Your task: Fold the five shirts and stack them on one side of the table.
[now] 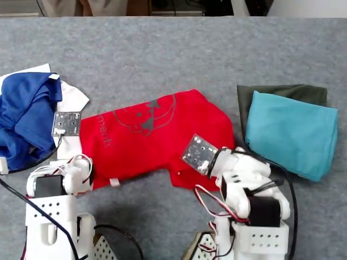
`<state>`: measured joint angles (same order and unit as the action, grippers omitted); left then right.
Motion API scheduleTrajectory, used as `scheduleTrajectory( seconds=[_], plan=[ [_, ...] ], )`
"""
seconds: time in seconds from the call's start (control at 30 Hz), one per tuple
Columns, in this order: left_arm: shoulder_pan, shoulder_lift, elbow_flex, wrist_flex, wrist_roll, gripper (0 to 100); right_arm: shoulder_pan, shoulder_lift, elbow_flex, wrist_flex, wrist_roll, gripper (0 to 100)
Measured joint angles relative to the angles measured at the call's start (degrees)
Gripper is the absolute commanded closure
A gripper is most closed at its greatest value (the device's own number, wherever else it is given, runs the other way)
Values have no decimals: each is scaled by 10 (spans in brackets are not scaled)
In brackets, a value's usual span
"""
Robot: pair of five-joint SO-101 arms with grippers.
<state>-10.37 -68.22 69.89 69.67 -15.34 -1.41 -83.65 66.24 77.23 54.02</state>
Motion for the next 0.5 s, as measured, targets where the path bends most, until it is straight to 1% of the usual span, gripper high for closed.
scheduleTrajectory(
  seconds=[0.1, 0.2, 0.27, 0.37, 0.4, 0.43, 0.5],
  plan=[
    [0, -1, -25, 19, -1, 826, 0, -30, 0, 25, 0, 718],
    [0, -2, -54, 38, -2, 826, 0, -57, -9, 41, 0, 709],
    [0, -2, -72, 45, -1, 857, 0, -69, -19, 43, 0, 773],
    [0, -2, -102, 43, 15, 978, 0, -69, -33, 42, 0, 988],
    [0, -2, -106, 34, 28, 985, 0, -62, -33, 32, 0, 995],
    [0, -2, -108, 21, 42, 968, 0, -48, -33, 15, 0, 963],
    [0, 1, -108, -11, 69, 962, 0, -10, -34, -25, 0, 992]
  ],
)
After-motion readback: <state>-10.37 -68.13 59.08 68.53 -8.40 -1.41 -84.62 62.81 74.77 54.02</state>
